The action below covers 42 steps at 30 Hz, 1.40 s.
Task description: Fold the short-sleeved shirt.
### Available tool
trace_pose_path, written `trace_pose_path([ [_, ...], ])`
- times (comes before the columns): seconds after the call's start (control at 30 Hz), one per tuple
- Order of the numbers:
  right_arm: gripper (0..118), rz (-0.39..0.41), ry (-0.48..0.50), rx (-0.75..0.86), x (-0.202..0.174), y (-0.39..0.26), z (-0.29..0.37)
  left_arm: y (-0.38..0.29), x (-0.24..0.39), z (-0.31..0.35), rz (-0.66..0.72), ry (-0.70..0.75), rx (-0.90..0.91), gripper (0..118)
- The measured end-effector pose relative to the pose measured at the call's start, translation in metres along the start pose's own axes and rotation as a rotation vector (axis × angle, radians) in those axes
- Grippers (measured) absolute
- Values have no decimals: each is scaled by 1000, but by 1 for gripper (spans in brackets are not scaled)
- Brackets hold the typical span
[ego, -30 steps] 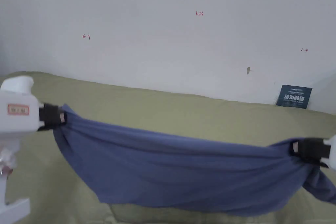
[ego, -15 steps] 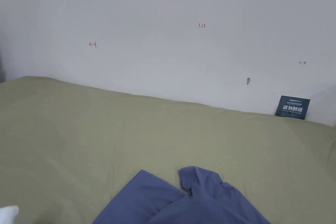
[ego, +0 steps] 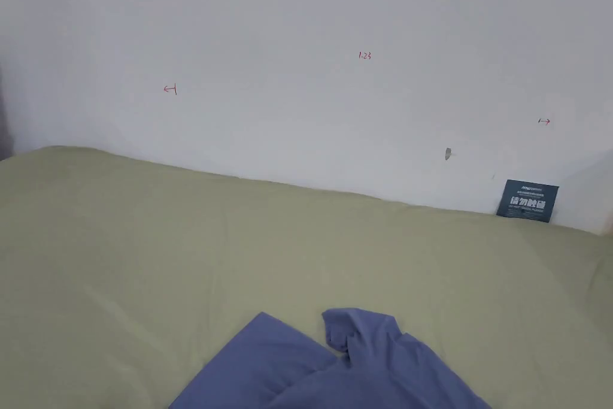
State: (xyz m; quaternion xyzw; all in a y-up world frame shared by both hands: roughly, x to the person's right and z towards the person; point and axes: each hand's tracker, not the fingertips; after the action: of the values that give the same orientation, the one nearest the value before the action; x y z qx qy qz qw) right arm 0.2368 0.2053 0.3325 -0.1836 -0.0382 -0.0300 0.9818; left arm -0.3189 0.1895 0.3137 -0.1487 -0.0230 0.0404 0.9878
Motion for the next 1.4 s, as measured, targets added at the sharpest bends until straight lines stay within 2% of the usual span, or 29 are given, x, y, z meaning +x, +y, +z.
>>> trace_pose_path([
  [0.07, 108, 55, -33, 104, -19, 3, 23, 2, 19, 27, -71, 20, 197, 115],
  [0.13, 102, 85, -62, 163, -36, -2, 43, 3, 34, 44, -101, -1, 274, 114],
  [0.2, 57, 107, -46, 209, -51, -10, 62, 5, 47, 51, -101, 4, 239, 113],
  [0.23, 25, 121, -61, 223, -59, -13, 68, 7, 53, 52, -104, -7, 226, 111],
  [0.27, 0, 137, -83, 233, -65, -18, 72, 5, 56, 53, -101, -37, 204, 96],
  [0.3, 0, 148, -108, 249, -70, -22, 75, 3, 58, 53, -100, -42, 200, 63],
  [0.33, 0, 137, -90, 246, -74, -25, 79, 0, 61, 51, -105, -26, 192, 14],
  [0.37, 0, 118, -44, 239, -75, -24, 81, -1, 62, 46, -114, 12, 176, 0],
  [0.5, 0, 84, -26, 216, -75, -22, 82, 3, 44, 32, -89, 40, 65, 1],
  [0.53, 0, 77, -22, 214, -74, -20, 80, 4, 37, 27, -90, 44, 66, 11],
  [0.6, 0, 70, -22, 209, -72, -18, 81, 8, 15, 8, -65, 26, 9, 90],
  [0.63, 0, 63, -18, 205, -70, -17, 80, 11, 4, -6, -47, -1, -70, 117],
  [0.67, 0, 56, -15, 199, -68, -17, 77, 12, -9, -31, -7, -27, -247, 118],
  [0.73, 0, 55, -12, 181, -67, -16, 73, 6, -26, -64, 64, -69, -427, 118],
  [0.77, 0, 58, -11, 169, -66, -17, 70, -2, -30, -79, 89, -29, -524, 118],
  [0.87, 0, 66, 6, 129, -63, -19, 57, -28, -38, -118, 112, 52, -647, 118],
  [0.93, 0, 78, 26, 70, -60, -17, 39, -43, -34, -129, 141, 23, -723, 117],
  [1.0, 0, 100, 69, 17, -55, -9, 14, -52, -26, -132, 151, 5, -765, 97],
  [1.03, 0, 125, 83, -31, -52, 1, -5, -55, -20, -128, 119, 11, -763, 73],
  [1.07, 0, 132, 93, -77, -48, 11, -29, -57, -10, -124, 8, 66, -750, 49],
  [1.1, 0, 128, 90, -118, -45, 22, -51, -57, -4, -120, -88, 109, -711, 46],
  [1.13, 0, 119, 135, -167, -41, 37, -79, -56, -2, -117, -82, 44, -695, 39],
  [1.17, 0, 115, 184, -234, -37, 54, -111, -56, -3, -116, -45, 12, -692, 10],
  [1.2, 0, 129, 173, -273, -35, 67, -137, -56, -3, -116, 9, -21, -689, 7],
  [1.27, 0, 217, 255, -434, -35, 96, -203, -57, -1, -113, 58, -5, -701, 6],
  [1.3, 6, 273, 277, -460, -38, 107, -235, -56, -4, -116, 48, 3, -699, 6],
  [1.33, 28, 312, 321, -538, -45, 116, -264, -56, -5, -116, 49, -3, -697, 6],
  [1.37, 85, 333, 353, -643, -48, 123, -295, -57, -4, -115, 48, -4, -694, 6],
  [1.4, 117, 345, 344, -733, -52, 122, -321, -58, -4, -115, 49, -4, -695, 6],
])
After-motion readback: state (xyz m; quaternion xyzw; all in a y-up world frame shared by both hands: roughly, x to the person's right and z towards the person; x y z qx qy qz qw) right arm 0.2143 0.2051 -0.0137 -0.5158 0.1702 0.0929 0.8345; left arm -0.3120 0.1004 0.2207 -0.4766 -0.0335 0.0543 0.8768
